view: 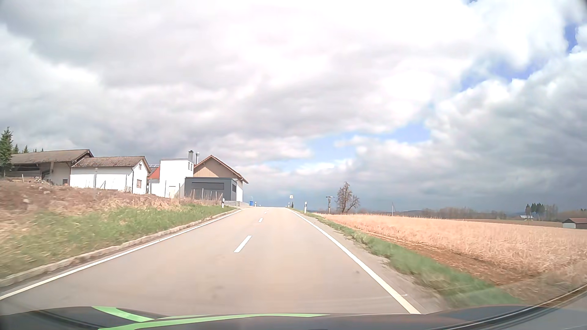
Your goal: Follow the waypoints while adhering to traffic rules and regulations
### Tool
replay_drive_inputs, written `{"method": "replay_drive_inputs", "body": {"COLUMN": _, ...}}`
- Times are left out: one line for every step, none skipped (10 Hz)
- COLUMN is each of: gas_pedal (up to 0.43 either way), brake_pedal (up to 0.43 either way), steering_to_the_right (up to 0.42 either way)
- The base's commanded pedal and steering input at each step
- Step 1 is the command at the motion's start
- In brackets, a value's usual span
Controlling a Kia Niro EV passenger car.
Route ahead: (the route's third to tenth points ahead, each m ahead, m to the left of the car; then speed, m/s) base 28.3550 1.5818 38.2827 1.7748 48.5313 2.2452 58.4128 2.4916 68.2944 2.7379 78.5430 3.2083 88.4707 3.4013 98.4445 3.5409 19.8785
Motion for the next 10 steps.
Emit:
{"method": "replay_drive_inputs", "body": {"gas_pedal": 0.280, "brake_pedal": 0.000, "steering_to_the_right": -0.014}}
{"method": "replay_drive_inputs", "body": {"gas_pedal": 0.280, "brake_pedal": 0.000, "steering_to_the_right": -0.014}}
{"method": "replay_drive_inputs", "body": {"gas_pedal": 0.280, "brake_pedal": 0.000, "steering_to_the_right": -0.013}}
{"method": "replay_drive_inputs", "body": {"gas_pedal": 0.280, "brake_pedal": 0.000, "steering_to_the_right": -0.011}}
{"method": "replay_drive_inputs", "body": {"gas_pedal": 0.280, "brake_pedal": 0.000, "steering_to_the_right": -0.010}}
{"method": "replay_drive_inputs", "body": {"gas_pedal": 0.280, "brake_pedal": 0.000, "steering_to_the_right": -0.009}}
{"method": "replay_drive_inputs", "body": {"gas_pedal": 0.280, "brake_pedal": 0.000, "steering_to_the_right": -0.008}}
{"method": "replay_drive_inputs", "body": {"gas_pedal": 0.280, "brake_pedal": 0.000, "steering_to_the_right": -0.008}}
{"method": "replay_drive_inputs", "body": {"gas_pedal": 0.280, "brake_pedal": 0.000, "steering_to_the_right": -0.007}}
{"method": "replay_drive_inputs", "body": {"gas_pedal": 0.280, "brake_pedal": 0.000, "steering_to_the_right": -0.006}}
